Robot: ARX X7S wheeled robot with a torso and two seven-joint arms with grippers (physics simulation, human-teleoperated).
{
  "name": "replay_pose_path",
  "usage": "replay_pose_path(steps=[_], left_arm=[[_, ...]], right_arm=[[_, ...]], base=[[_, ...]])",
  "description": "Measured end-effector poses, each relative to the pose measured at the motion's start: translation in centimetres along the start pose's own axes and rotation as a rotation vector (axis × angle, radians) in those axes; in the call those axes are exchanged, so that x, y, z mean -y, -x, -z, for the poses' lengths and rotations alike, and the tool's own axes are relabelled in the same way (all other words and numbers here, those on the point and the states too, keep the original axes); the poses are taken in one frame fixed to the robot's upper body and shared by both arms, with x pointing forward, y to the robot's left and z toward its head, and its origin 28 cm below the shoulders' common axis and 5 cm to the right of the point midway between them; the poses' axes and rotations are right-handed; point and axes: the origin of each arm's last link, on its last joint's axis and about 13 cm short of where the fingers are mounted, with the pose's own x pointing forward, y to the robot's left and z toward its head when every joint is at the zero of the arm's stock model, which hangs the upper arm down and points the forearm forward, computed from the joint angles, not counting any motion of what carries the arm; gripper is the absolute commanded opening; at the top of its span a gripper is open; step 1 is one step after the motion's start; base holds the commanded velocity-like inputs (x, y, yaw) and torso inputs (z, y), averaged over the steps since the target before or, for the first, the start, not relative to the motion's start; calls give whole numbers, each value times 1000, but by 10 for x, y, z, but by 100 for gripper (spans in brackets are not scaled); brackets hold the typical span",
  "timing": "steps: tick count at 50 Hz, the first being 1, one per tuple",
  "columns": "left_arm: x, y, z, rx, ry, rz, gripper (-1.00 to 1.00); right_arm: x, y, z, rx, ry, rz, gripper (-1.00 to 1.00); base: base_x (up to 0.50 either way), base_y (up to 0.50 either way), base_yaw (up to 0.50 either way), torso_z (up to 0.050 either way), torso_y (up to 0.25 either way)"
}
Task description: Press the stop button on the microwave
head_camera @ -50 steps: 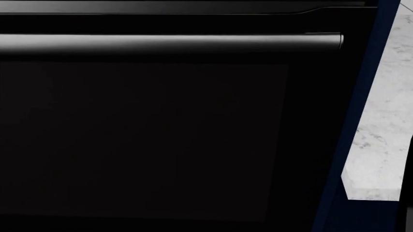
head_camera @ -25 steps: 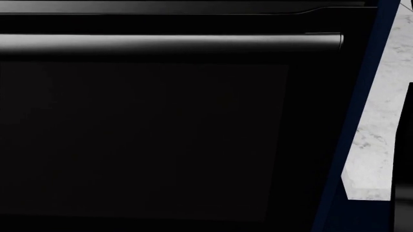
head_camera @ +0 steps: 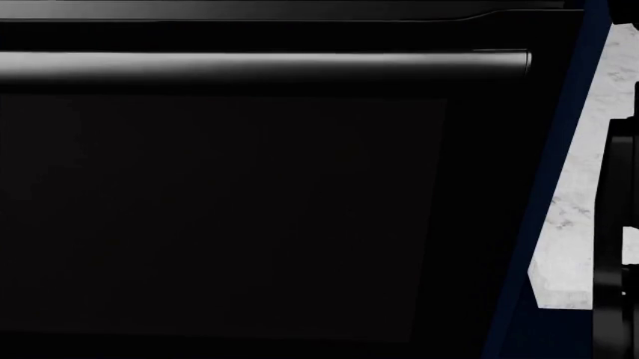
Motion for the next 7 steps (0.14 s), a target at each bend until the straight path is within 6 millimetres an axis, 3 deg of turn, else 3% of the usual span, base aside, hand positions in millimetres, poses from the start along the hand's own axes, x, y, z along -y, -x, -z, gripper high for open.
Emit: replay_pose_path(steps=[7], left_arm=[[0,0,0,0,0,0,100]], right_arm=[[0,-1,1,7,2,2,-100]], base=[[20,-2,8,6,0]])
